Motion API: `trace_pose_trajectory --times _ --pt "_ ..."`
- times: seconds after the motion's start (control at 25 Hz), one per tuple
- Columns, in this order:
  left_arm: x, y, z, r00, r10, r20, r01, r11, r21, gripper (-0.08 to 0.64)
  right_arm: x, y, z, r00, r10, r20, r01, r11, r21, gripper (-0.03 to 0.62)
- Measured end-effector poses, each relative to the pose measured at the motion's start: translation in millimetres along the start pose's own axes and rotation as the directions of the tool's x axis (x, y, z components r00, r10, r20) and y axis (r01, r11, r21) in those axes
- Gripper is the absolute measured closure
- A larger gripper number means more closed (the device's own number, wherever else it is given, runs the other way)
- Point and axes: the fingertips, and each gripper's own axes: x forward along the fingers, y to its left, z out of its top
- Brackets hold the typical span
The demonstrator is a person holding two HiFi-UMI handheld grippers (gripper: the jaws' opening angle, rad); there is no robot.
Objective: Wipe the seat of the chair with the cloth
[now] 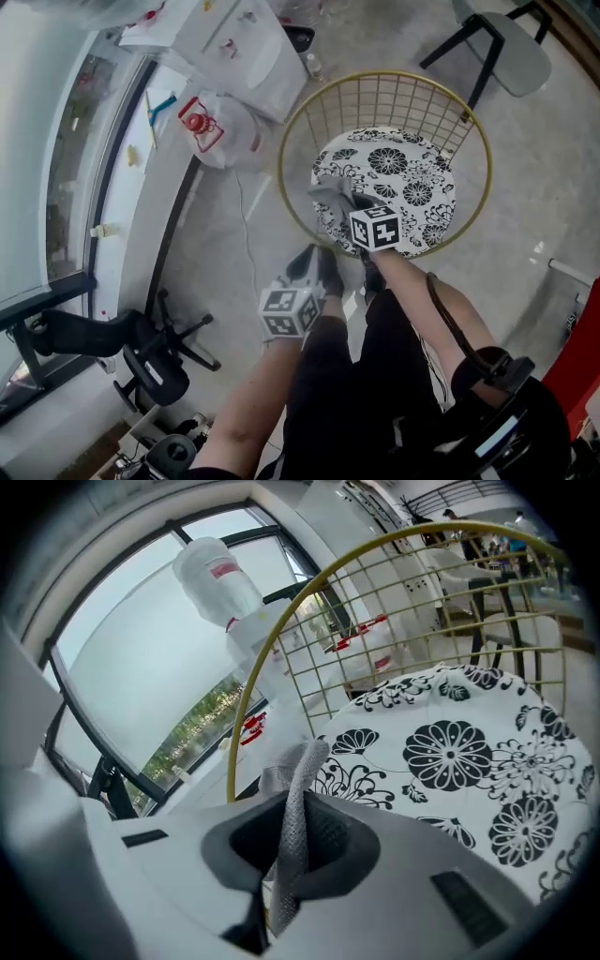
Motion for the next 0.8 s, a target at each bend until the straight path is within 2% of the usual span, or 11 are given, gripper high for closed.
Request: trace_pose_trajectory --times 0.16,0.32,0.6,0.8 --pt "2 18 -11 1.000 0.009 -0.027 -0.008 1.000 0.002 0.553 39 -9 -1 1.000 -0.015 -0.016 0.015 1.000 0.017 0.566" --pt "1 28 -8 1.000 0.010 -0.026 -0.011 1.000 -0.010 0.552 49 -36 -1 0.996 -0.080 -0.037 0.081 0.997 0.015 0.566" --pt "12 19 5 0.999 -0.030 -0.043 0.031 0.999 0.016 0.553 22 -96 7 0.980 -0.198 -0.033 0.199 0.979 0.033 0.566" --pt "27 -1 12 0.995 -0.079 -0.053 0.082 0.996 0.047 0.553 -13 -145 6 0.957 -0.288 -0.020 0.289 0.956 0.058 0.566"
